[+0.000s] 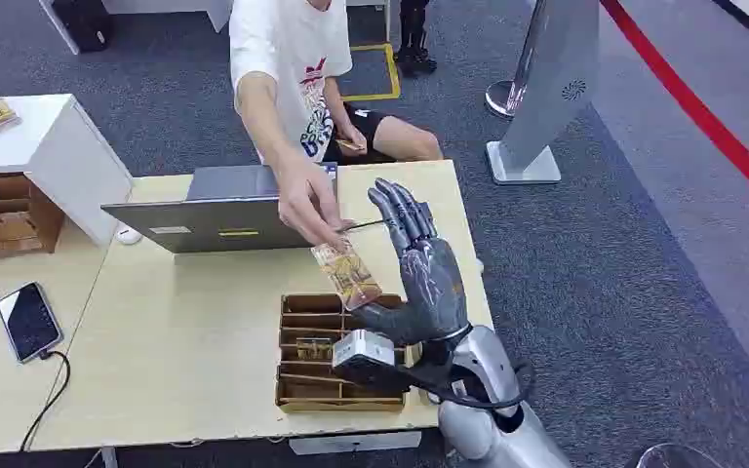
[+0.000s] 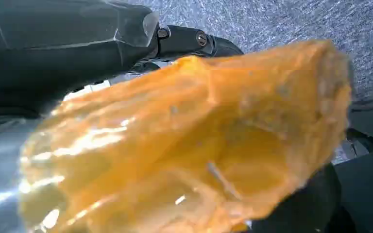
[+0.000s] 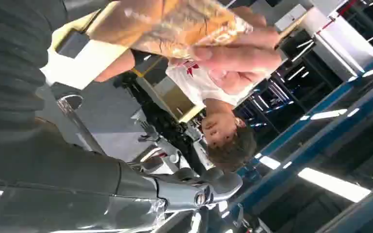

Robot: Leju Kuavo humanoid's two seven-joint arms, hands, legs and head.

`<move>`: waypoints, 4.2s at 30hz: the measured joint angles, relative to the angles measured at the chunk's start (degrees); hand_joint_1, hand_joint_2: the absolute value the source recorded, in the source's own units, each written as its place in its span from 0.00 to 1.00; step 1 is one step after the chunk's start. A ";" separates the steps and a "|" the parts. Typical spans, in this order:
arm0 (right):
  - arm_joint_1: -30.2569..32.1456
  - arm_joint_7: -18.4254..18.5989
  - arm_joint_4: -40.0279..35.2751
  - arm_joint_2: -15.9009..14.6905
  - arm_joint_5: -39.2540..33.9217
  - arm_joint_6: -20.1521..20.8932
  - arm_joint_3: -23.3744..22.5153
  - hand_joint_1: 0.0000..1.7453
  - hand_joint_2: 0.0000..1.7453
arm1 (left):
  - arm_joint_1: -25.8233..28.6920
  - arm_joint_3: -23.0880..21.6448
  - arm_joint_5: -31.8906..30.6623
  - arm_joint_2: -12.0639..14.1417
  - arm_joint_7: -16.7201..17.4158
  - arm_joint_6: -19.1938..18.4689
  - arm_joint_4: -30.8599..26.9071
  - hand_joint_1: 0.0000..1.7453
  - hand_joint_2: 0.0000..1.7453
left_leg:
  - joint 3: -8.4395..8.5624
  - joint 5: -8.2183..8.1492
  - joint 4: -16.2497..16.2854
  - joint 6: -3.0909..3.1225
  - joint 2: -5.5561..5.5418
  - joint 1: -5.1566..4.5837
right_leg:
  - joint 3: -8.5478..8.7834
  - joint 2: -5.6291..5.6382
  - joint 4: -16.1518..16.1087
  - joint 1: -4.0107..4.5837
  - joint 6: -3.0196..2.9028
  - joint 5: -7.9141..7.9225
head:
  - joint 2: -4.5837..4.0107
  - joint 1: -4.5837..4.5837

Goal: Pass the card to the sensor for recognition and then transmit it.

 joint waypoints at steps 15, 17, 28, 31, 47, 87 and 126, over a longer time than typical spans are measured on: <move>-1.85 0.41 5.16 3.63 -1.88 -0.26 0.85 0.94 1.00 | -0.10 -0.09 -0.35 0.00 0.33 0.06 0.00 0.00 0.00 | 0.00 0.00 0.00 0.00 -0.01 0.00 | 0.00 -0.01 0.00 0.00 0.00 0.00 | 0.00 0.02; -1.86 0.41 5.40 3.74 -1.95 -0.28 0.85 0.94 1.00 | -0.10 -0.09 -0.35 0.00 0.33 0.07 0.00 0.00 0.00 | 0.00 0.00 0.00 0.00 -0.01 0.00 | -0.01 -0.01 0.00 0.00 0.00 0.00 | 0.00 0.00; -1.85 0.44 6.05 3.84 -2.91 -0.28 0.85 0.93 1.00 | -0.10 -0.09 -0.50 -0.02 0.24 0.26 0.00 0.00 0.00 | 0.00 0.00 0.00 0.00 -0.01 0.00 | -0.01 -0.01 0.00 0.00 0.00 0.00 | 0.00 0.00; -1.83 0.44 6.05 3.84 -3.17 -0.28 0.85 0.94 1.00 | -0.10 -0.09 -0.50 -0.02 0.22 0.35 0.00 0.00 0.00 | 0.00 0.00 0.00 0.00 -0.01 0.00 | -0.01 -0.01 0.00 0.00 0.00 0.00 | 0.00 0.00; 4.33 -4.16 -3.92 2.90 -22.91 2.30 -4.59 1.00 1.00 | 0.21 0.50 1.66 -0.04 -0.66 1.66 0.00 0.00 0.00 | -0.02 -0.01 0.01 0.00 -0.01 0.00 | -0.06 -0.02 -0.01 0.00 0.00 0.00 | 0.00 0.00; 26.32 2.19 -6.28 -7.21 -30.52 9.11 -21.86 1.00 1.00 | 1.15 6.21 4.11 -0.85 -1.95 3.21 0.00 0.00 0.00 | -0.06 -0.05 0.00 0.02 -0.01 0.00 | -0.06 -0.04 -0.03 0.00 0.00 -0.01 | 0.00 0.00; 21.89 10.08 7.23 -7.21 -19.23 10.95 -21.79 1.00 1.00 | 1.08 6.82 2.58 -0.85 -1.88 2.49 0.00 0.00 0.00 | -0.05 -0.05 0.01 0.02 -0.01 0.00 | -0.06 -0.04 -0.03 0.00 0.00 -0.01 | 0.00 0.00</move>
